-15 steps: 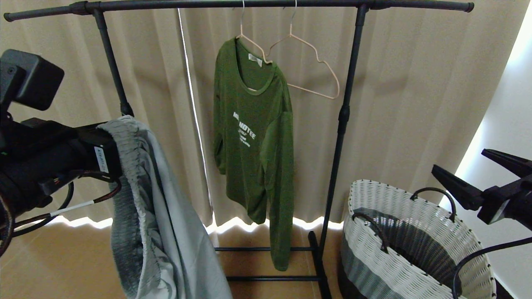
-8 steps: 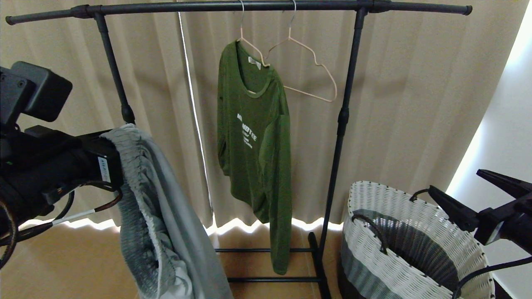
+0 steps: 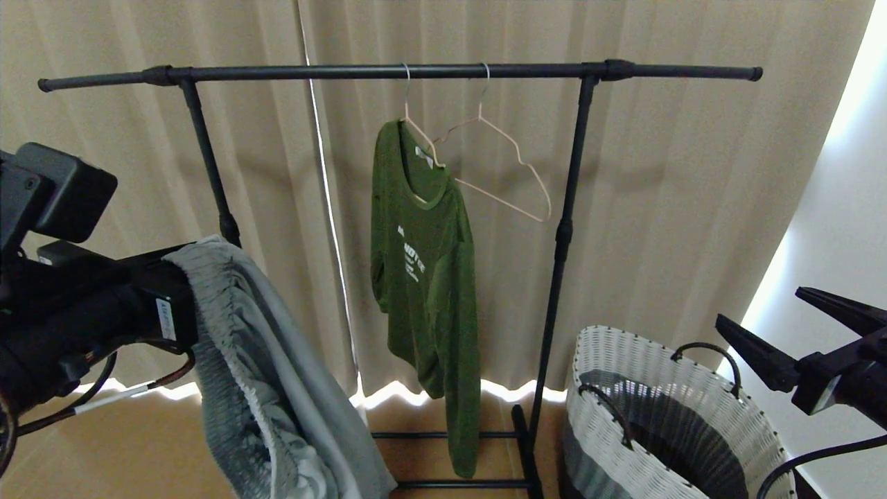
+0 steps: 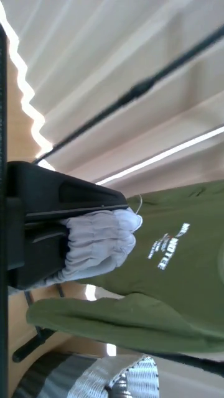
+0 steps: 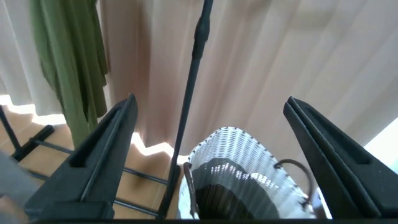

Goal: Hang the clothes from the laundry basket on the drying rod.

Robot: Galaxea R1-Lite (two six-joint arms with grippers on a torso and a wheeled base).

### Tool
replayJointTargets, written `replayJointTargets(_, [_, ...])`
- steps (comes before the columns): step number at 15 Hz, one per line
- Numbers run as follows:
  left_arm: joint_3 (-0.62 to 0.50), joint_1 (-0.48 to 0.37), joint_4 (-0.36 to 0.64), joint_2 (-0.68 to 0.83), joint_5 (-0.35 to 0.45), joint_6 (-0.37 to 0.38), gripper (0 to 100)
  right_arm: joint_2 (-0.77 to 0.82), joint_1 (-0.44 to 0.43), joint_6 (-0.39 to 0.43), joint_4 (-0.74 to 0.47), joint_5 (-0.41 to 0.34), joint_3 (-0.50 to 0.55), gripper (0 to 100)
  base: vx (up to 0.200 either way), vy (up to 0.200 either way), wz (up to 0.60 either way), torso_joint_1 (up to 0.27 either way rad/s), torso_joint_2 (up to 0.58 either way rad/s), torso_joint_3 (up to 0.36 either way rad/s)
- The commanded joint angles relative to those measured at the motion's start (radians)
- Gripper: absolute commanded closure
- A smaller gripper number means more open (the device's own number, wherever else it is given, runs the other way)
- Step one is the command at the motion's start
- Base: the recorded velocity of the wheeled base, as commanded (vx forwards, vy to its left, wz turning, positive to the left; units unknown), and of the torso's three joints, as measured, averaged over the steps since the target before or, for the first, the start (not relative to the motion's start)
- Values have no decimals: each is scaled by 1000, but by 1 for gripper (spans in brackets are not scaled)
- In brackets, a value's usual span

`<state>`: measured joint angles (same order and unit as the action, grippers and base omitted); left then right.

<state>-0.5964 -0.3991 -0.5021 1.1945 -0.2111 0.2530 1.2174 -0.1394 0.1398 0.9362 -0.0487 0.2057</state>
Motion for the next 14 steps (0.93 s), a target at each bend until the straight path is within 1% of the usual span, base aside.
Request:
replayJointTargets(1, [15, 0, -1, -12, -1, 0, 100, 10, 0, 4, -4, 0, 7, 0, 0, 0, 0, 76, -515, -256])
replayJointTargets(2, [18, 2, -1, -12, -1, 2, 100, 31, 0, 7, -8, 0, 15, 0, 0, 0, 0, 168, -491, -251])
replayJointTargets(3, [24, 2, -3, -12, -1, 2, 100, 51, 1, 9, -8, 1, 23, 0, 0, 0, 0, 339, -496, -256])
replayJointTargets(6, [38, 2, -3, -19, 2, 3, 100, 109, 61, 9, -8, 1, 35, 0, 0, 0, 0, 318, -473, -266])
replayJointTargets(10, [53, 3, -3, -32, 45, 6, 100, 155, 86, 9, -11, -2, 67, 0, 0, 0, 0, 242, -491, -261])
replayJointTargets(12, [58, 3, -4, -32, 52, 11, 100, 159, 86, 9, -42, -2, 89, 0, 0, 0, 0, 246, -498, -266])
replayJointTargets(14, [64, 19, -6, -47, 52, 43, 100, 137, 84, 9, -89, -5, 115, 0, 0, 0, 0, 244, -513, -259])
